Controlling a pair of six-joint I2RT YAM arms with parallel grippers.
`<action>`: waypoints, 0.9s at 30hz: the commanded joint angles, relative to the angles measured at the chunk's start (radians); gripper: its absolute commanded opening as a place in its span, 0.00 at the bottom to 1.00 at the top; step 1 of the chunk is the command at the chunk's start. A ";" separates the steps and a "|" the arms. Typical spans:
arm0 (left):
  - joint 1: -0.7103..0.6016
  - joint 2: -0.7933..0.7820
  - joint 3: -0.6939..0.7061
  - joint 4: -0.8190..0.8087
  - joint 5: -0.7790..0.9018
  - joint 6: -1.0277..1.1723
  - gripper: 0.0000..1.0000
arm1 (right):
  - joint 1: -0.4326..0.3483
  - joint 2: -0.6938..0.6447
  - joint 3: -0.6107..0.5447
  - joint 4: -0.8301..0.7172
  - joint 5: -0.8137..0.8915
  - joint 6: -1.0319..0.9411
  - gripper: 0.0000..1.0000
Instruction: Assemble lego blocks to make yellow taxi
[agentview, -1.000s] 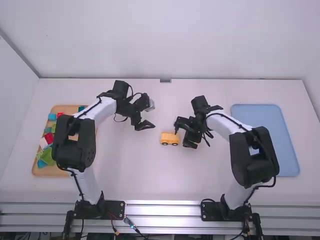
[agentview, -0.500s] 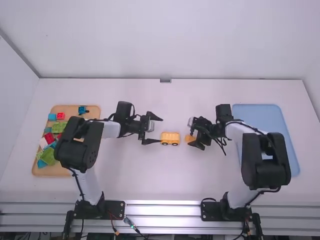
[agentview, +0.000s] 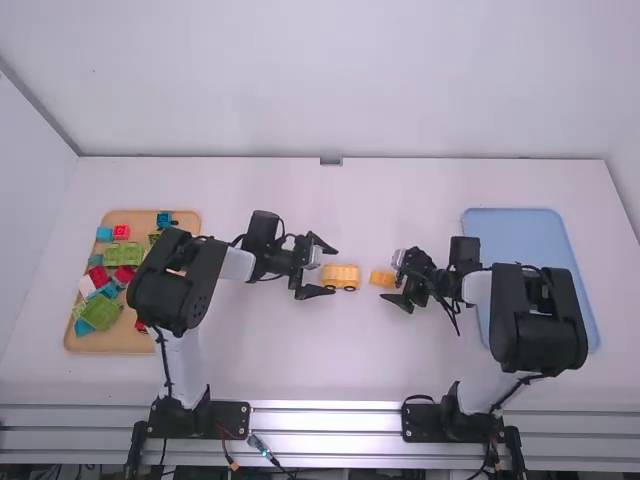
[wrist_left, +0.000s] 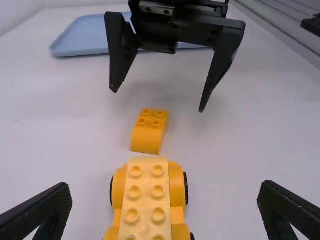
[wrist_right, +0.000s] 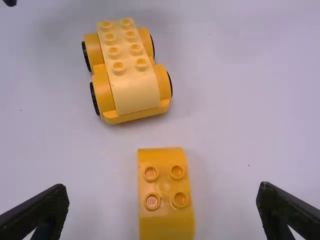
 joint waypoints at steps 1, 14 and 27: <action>-0.003 0.004 0.003 -0.007 0.027 -0.007 0.99 | -0.018 0.072 0.031 -0.003 -0.076 -0.053 0.99; -0.003 0.004 0.002 -0.047 0.000 -0.007 0.99 | -0.055 0.280 0.137 -0.003 -0.228 -0.124 0.77; -0.023 0.010 0.002 -0.051 -0.109 0.000 0.99 | 0.004 0.290 0.132 -0.010 -0.165 -0.139 0.31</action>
